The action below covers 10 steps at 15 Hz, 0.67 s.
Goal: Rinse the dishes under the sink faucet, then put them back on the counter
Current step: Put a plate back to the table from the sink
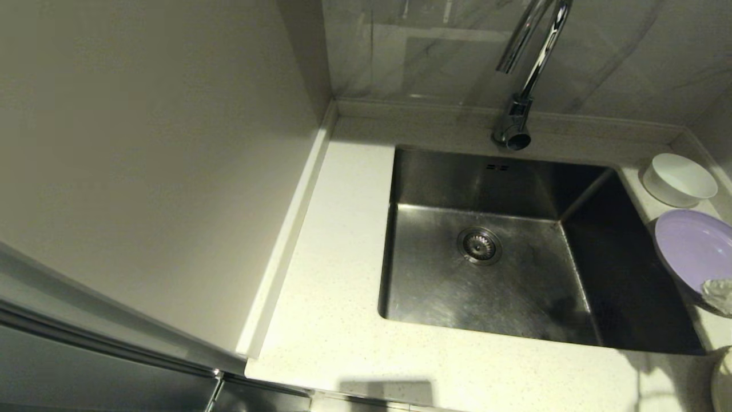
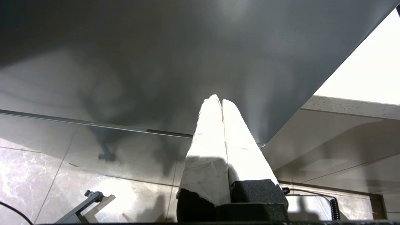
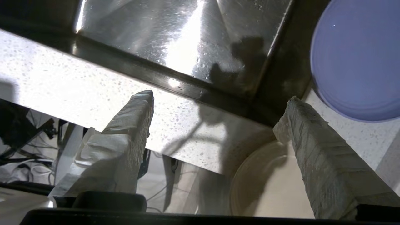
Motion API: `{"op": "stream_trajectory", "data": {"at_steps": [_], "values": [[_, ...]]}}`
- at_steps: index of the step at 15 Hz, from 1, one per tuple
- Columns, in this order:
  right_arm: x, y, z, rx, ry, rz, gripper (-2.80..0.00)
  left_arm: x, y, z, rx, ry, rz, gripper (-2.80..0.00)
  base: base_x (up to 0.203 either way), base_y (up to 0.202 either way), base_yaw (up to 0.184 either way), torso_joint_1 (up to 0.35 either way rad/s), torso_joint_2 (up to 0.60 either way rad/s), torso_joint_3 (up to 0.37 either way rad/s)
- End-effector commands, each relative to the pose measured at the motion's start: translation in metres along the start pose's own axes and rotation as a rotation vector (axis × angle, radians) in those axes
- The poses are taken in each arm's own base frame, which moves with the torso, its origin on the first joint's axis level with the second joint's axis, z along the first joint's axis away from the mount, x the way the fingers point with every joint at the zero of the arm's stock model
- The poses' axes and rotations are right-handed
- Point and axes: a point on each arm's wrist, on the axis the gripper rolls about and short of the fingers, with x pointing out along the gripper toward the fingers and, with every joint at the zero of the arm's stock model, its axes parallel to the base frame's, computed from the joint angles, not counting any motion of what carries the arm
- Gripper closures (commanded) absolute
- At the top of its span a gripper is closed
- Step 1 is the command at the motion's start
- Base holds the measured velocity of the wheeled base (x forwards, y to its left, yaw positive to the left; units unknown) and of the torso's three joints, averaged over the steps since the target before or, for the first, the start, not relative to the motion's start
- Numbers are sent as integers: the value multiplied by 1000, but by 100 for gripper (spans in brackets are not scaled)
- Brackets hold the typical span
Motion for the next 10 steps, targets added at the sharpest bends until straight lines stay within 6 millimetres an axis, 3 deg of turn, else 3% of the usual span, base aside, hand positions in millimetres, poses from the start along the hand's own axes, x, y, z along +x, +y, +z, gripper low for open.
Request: {"op": "stream_trajectory", "data": {"at_steps": [1, 5, 10], "values": [[6, 0, 13, 15, 37, 25, -280, 0, 0, 0, 0, -2, 0, 0, 0, 0, 0, 0, 0, 0], [-4, 7, 32, 91, 74, 78, -280, 0, 0, 0, 0, -2, 0, 0, 0, 0, 0, 0, 0, 0], [-23, 13, 69, 36, -83, 122, -280, 0, 0, 0, 0, -2, 0, 0, 0, 0, 0, 0, 0, 0]]}}
